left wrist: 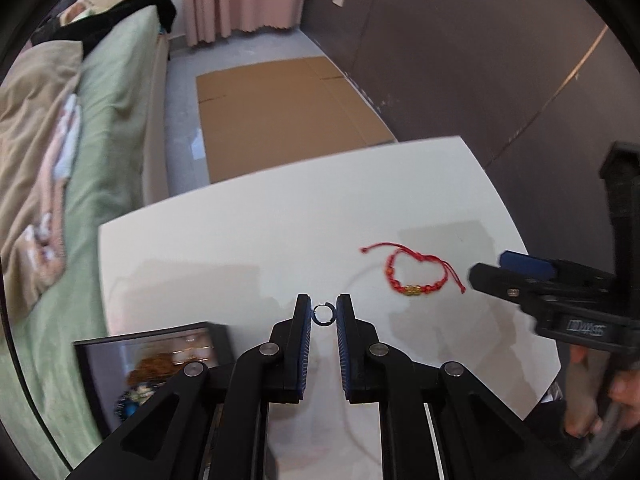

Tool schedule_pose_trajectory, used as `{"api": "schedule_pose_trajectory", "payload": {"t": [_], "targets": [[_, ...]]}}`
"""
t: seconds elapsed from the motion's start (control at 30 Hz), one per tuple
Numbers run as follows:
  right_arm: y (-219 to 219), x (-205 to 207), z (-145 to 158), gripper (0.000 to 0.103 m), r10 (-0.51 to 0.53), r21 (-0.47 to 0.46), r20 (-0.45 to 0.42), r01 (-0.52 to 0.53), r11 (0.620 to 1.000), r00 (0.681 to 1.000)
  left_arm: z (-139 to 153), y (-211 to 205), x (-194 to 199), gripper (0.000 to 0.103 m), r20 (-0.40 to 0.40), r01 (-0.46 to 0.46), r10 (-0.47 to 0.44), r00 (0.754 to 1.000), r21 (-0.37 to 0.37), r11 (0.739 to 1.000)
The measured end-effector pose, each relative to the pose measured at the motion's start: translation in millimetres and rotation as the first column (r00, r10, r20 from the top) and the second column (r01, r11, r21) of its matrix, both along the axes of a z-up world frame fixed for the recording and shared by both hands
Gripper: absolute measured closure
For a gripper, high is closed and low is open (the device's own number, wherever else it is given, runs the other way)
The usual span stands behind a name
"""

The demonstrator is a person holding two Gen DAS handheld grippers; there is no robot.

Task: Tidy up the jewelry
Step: 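Carry the silver ring to the box with the left tool while the right tool grasps the red string bracelet, then release the ring in the box with the left tool while the right tool drops the red bracelet in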

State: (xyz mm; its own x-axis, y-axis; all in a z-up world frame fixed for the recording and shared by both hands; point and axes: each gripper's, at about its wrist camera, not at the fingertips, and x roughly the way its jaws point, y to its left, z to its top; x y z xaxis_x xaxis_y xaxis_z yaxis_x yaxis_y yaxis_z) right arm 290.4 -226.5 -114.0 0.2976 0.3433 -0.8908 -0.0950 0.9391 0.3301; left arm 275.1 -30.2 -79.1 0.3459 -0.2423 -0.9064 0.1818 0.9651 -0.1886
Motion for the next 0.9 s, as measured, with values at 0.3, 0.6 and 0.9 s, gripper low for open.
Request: {"api": "schedule_pose_trajectory", "payload": {"t": [0.3,0.6,0.9], "targets": [[41.7,13.4,-15.1,0.056,0.118,-0.169,0.032,-0.111,0.979,0.992,25.9,40.4,-11.4,0.090,0.024,-0.068,0.070,0.997,-0.052,0.996],[65.9,9.7,-22.4,0.095,0.194,-0.314,0.077,-0.161,0.936,0.978,35.2,68.9,-30.5,0.090,0.021,-0.104,0.105,0.994,-0.066,0.992],[56.7,-9.7,18.5,0.096,0.146,-0.176,0.121,-0.124,0.977,0.982,34.4,89.0,-43.9,0.090,0.007,-0.116,0.116,0.993,-0.033,0.993]]}}
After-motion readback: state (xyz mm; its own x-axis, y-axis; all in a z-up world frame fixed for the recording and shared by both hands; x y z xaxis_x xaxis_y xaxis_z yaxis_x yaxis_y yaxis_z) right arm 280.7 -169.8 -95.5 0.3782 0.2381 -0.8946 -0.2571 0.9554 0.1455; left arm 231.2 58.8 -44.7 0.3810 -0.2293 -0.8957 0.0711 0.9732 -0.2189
